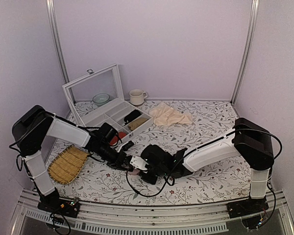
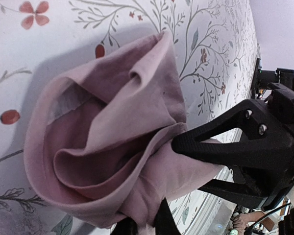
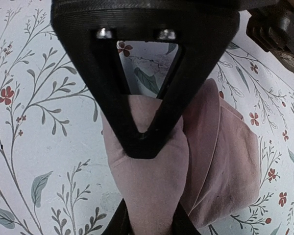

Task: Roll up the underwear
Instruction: Roll the underwear at the center of the board.

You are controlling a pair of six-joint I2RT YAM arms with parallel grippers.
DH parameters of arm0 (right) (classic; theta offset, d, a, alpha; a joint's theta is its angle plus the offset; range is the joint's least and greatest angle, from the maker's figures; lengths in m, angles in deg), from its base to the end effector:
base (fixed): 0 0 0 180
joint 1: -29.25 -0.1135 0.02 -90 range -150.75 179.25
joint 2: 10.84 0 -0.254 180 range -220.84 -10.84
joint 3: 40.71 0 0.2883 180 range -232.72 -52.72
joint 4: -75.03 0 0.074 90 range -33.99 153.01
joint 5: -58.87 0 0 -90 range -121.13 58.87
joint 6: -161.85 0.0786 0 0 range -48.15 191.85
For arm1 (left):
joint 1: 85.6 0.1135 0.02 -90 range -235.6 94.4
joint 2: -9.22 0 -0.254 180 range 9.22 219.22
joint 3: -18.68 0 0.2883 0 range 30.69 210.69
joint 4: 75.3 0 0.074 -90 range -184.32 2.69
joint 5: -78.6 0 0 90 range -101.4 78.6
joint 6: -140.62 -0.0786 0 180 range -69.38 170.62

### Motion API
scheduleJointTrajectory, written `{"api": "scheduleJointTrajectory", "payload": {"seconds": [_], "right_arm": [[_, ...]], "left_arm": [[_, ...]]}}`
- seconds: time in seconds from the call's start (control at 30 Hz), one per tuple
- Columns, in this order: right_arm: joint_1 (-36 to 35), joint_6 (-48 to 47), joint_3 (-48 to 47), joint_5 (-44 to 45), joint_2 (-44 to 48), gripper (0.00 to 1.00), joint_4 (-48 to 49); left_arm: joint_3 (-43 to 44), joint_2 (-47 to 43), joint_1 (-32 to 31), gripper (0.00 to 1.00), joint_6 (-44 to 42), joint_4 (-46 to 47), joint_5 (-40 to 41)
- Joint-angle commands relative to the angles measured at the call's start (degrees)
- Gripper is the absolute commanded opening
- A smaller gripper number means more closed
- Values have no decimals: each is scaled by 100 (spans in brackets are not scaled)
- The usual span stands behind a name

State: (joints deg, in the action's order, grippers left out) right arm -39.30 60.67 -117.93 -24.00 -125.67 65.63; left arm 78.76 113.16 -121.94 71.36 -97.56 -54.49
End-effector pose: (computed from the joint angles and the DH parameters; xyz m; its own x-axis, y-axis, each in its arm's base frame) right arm 0.1768 0.4233 0.0569 -0.0893 -0.7535 -0.6513 -0.9275 0.3012 -0.2213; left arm 0.2439 -0.2461 0.0401 -0.9210 0.3565 -0.1574 0.3522 0.5888 -0.7275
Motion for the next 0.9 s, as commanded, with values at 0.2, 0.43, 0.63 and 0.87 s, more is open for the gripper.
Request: {"api": "scheduleJointTrajectory", "payload": {"seconds": [0.2,0.43,0.63,0.87], "right_arm": [[39,84,23,-50,-364,0,-203],[57,226,41,-432,-231,0,-327],[441,770,-88,-1553,-191,0,-688],[748,1339,-289,-2456,-332,0,-1074]], "left_arm": [[23,179,39,0,-96,-298,105],[27,130,74,0,-83,-319,149],[44,-113,208,27,57,-362,480],[88,-875,623,50,367,-450,967]]}}
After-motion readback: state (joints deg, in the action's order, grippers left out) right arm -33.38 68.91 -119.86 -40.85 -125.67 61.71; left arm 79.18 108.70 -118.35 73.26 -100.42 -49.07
